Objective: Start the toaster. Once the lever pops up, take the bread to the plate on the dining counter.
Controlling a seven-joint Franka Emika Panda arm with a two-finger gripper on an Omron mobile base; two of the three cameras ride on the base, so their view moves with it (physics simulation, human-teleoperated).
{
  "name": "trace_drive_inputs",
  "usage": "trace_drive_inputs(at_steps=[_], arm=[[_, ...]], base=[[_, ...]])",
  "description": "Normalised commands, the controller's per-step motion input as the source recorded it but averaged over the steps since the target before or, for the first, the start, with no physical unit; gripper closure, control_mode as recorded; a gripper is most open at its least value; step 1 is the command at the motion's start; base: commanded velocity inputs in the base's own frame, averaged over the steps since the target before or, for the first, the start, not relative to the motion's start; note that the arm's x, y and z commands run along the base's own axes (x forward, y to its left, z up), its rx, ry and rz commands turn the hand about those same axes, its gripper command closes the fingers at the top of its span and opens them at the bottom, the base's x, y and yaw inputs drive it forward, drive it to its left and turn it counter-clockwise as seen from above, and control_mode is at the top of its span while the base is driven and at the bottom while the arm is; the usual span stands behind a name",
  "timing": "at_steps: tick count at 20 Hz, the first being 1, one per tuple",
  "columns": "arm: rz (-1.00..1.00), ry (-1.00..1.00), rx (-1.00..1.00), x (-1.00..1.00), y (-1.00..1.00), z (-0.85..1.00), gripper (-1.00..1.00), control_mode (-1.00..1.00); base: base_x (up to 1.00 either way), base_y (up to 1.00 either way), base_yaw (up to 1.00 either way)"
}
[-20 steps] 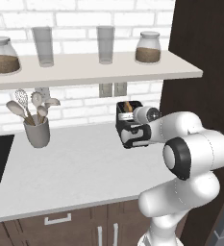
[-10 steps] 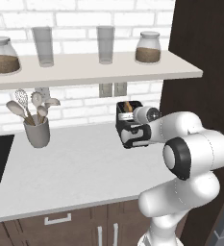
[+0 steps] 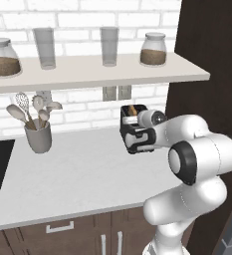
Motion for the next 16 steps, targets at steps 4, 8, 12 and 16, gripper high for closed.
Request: trace_drive_inputs(at_steps=[4, 8, 12, 16], arm=[[0.00, 0.00, 0.00, 0.22, 0.00, 0.00, -1.00, -1.00], [0.00, 0.00, 0.00, 0.18, 0.00, 0.00, -1.00, -1.00], [0.00, 0.00, 0.00, 0.10, 0.00, 0.00, -1.00, -1.00], [0.00, 0.00, 0.00, 0.12, 0.00, -0.02, -1.00, -1.00]], base=[[0.00, 0.00, 0.00], [0.00, 0.00, 0.00], [0.00, 0.00, 0.00], [0.00, 0.00, 0.00]])
